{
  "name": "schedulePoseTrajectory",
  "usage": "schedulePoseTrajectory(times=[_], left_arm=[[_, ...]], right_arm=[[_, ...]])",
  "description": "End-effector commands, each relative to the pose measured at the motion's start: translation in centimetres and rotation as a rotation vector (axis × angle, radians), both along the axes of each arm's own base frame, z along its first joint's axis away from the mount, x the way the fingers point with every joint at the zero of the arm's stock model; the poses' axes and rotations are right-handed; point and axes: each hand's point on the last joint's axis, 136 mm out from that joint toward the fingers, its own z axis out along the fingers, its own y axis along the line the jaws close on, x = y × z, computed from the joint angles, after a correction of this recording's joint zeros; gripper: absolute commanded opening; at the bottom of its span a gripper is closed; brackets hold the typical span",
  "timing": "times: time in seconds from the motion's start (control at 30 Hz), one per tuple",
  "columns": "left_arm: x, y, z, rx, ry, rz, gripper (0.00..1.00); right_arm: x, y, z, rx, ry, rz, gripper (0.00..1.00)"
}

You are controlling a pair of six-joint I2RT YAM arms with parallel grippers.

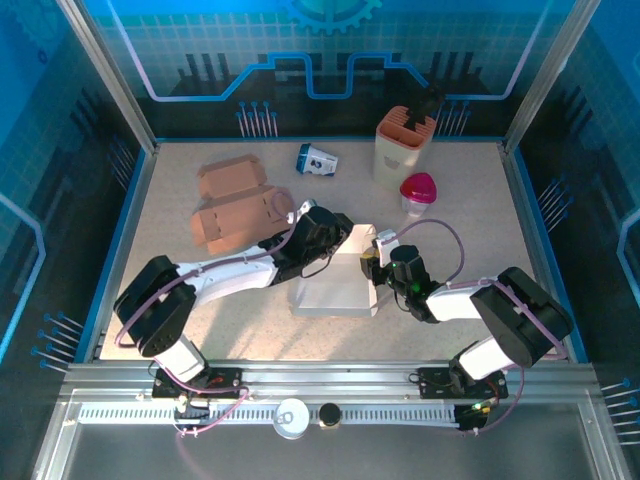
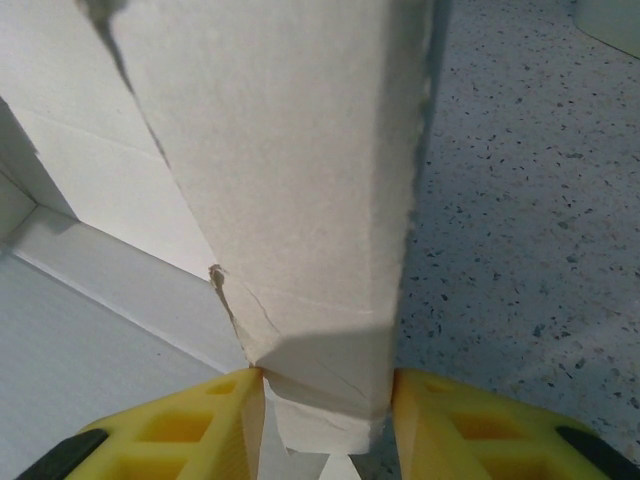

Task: Fold the paper box

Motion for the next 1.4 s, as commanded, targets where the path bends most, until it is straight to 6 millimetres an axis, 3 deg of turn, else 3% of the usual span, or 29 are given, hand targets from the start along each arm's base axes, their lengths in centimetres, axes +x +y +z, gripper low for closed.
schedulePoseTrajectory(times=[0.0, 0.3, 0.47, 0.87, 1.17, 1.23, 1.37], left_arm=[[0.3, -0.6, -0.4, -0.019, -0.006, -0.018, 0.28], [0.0, -0.4, -1.6, -0.026, 0.008, -0.01, 0.23], [-0.2, -0.1, -2.0, -0.024, 0.016, -0.005, 0.21], [-0.5, 0.2, -1.8, -0.023, 0.007, -0.007, 0.17], [-0.8, 0.4, -1.5, -0.03, -0.001, -0.009, 0.15], [-0.9, 0.8, -0.8, -0.033, -0.016, -0.007, 0.17], [-1.7, 1.9, 1.2, -0.037, -0.04, 0.011, 0.36]], right_arm=[[0.0, 1.0, 0.6, 0.004, -0.029, 0.037, 0.39], [0.0, 1.0, 0.6, -0.003, -0.029, 0.037, 0.41], [0.2, 0.9, 0.7, 0.0, -0.029, 0.026, 0.36], [0.4, 2.6, 1.3, 0.063, -0.006, 0.101, 0.27], [0.8, 3.1, 1.1, 0.07, 0.012, 0.113, 0.26], [0.8, 3.1, 1.2, 0.075, 0.011, 0.116, 0.27], [0.8, 3.3, 1.1, 0.075, 0.013, 0.124, 0.27]])
